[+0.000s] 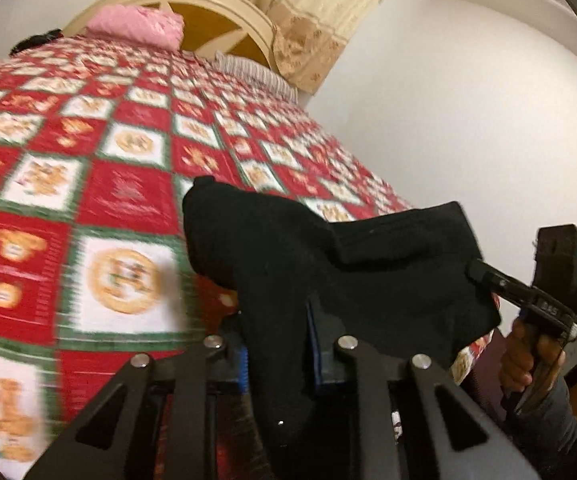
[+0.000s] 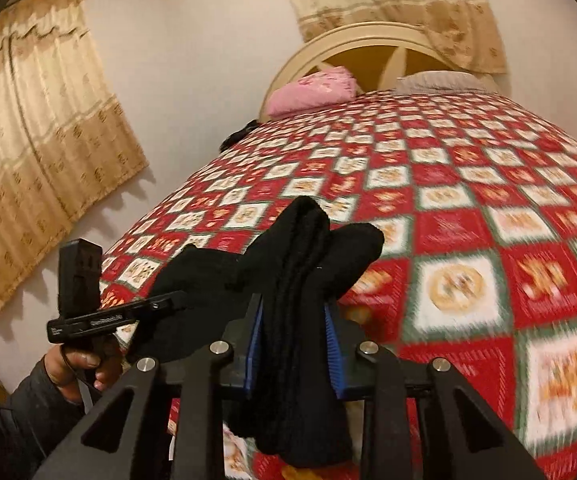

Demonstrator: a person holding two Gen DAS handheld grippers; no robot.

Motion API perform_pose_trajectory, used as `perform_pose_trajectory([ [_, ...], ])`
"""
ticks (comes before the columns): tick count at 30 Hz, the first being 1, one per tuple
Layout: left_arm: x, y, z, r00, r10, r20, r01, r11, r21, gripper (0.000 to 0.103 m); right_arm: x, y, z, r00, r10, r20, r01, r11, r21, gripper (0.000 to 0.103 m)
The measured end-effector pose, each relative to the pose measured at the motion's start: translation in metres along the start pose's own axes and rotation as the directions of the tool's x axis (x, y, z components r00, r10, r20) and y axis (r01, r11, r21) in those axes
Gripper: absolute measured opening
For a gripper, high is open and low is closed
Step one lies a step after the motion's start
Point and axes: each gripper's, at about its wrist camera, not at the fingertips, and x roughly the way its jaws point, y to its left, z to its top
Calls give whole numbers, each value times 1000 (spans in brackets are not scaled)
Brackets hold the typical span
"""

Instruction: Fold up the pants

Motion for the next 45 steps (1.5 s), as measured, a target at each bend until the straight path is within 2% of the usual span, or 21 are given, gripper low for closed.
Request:
perform_pose_trajectory([
  [3,-29,16,7,997,56,52,-56,998,-1,23,29,17,19,998,48,-29,-49,998,-46,29],
  [7,-72,44,14,978,172,114,-173,985,-8,23,84,48,41,987,142,-79,-149,984,-97,29],
  [13,-117,91,20,930,331,157,-326,944,-57,23,157,97,56,961,240,-138,-260,953,-155,29],
  [17,-120,116,17,897,418,146,-411,909,-73,23,198,125,59,945,281,-165,-307,938,-162,29],
  [22,-102,144,4,880,470,65,-464,881,-93,26,235,128,49,945,253,-205,-285,948,-142,29],
  [24,-95,150,-4,867,497,41,-492,866,-93,43,250,118,44,945,229,-233,-258,961,-103,29],
  [27,-95,148,-9,850,524,60,-518,851,-85,55,264,101,37,941,208,-265,-230,972,-54,29],
  [29,-94,145,-10,834,548,68,-545,836,-62,58,267,98,35,942,202,-269,-223,974,-48,29],
  [31,-95,145,-11,830,553,72,-550,833,-60,59,267,97,34,942,202,-266,-222,974,-44,30],
  [33,-97,148,-12,826,559,74,-555,829,-73,67,268,97,34,944,195,-266,-214,976,-46,32],
  [35,-98,150,-13,823,563,77,-557,826,-86,69,269,95,33,946,185,-266,-206,977,-51,34],
  [40,-98,150,-16,809,582,84,-575,813,-93,76,273,88,31,950,155,-270,-170,985,-34,53],
  [45,-98,151,-17,800,594,87,-585,804,-107,82,273,88,30,954,139,-265,-155,987,-42,55],
])
